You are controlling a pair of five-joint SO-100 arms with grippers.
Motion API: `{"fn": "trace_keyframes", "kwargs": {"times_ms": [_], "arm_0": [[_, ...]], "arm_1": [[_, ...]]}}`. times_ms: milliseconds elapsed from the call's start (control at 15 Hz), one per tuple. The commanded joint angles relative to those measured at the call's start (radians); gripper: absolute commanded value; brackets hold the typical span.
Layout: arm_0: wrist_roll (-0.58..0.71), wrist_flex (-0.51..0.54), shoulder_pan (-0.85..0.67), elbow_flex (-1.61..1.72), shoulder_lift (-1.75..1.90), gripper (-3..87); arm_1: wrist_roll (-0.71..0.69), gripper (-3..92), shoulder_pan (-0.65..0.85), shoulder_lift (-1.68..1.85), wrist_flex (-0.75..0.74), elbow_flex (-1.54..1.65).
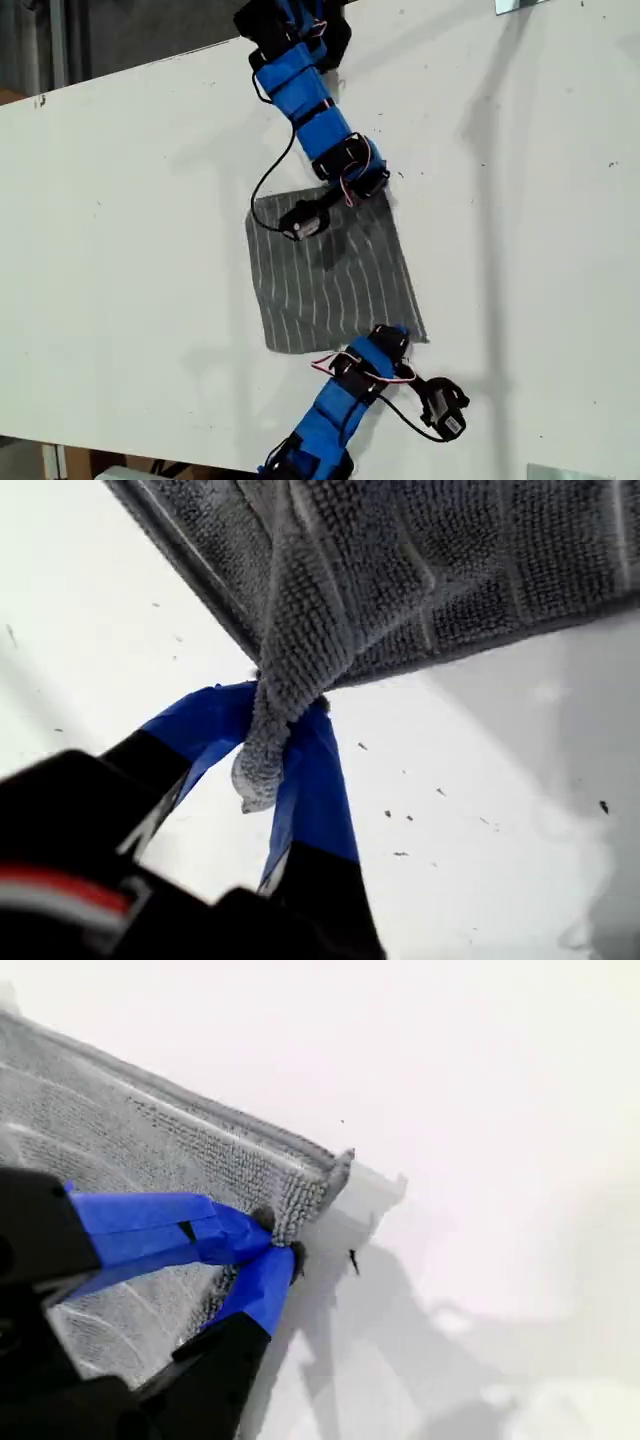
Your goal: Grasp corners of a square towel and fold twice.
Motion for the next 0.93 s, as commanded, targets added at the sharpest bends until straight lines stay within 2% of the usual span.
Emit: {"fn": "trace_keyframes", "kwargs": {"times_ms": [0, 200, 400, 667, 867], "arm_0": [[0.150, 0.048, -0.038, -0.153, 0.051, -0.2], [0.310, 0.054, -0.086, -0.167, 0.169, -0.2], [0.350, 0.089, -0.184, -0.029, 0.380, -0.2], [0.364, 0.066, -0.442, 0.402, 0.804, -0.2], [0.442, 0.081, -0.653, 0.580, 1.011, -0.2]], "arm_1": [[-0.015, -0.1, 0.029, 0.170, 0.049, -0.051], [-0.095, -0.1, 0.115, 0.293, 0.058, -0.046], [-0.216, -0.1, 0.255, 0.391, 0.051, -0.063], [-0.368, -0.1, 0.508, 0.459, 0.084, -0.072], [-0.472, -0.1, 0.703, 0.422, 0.110, -0.126]]}}
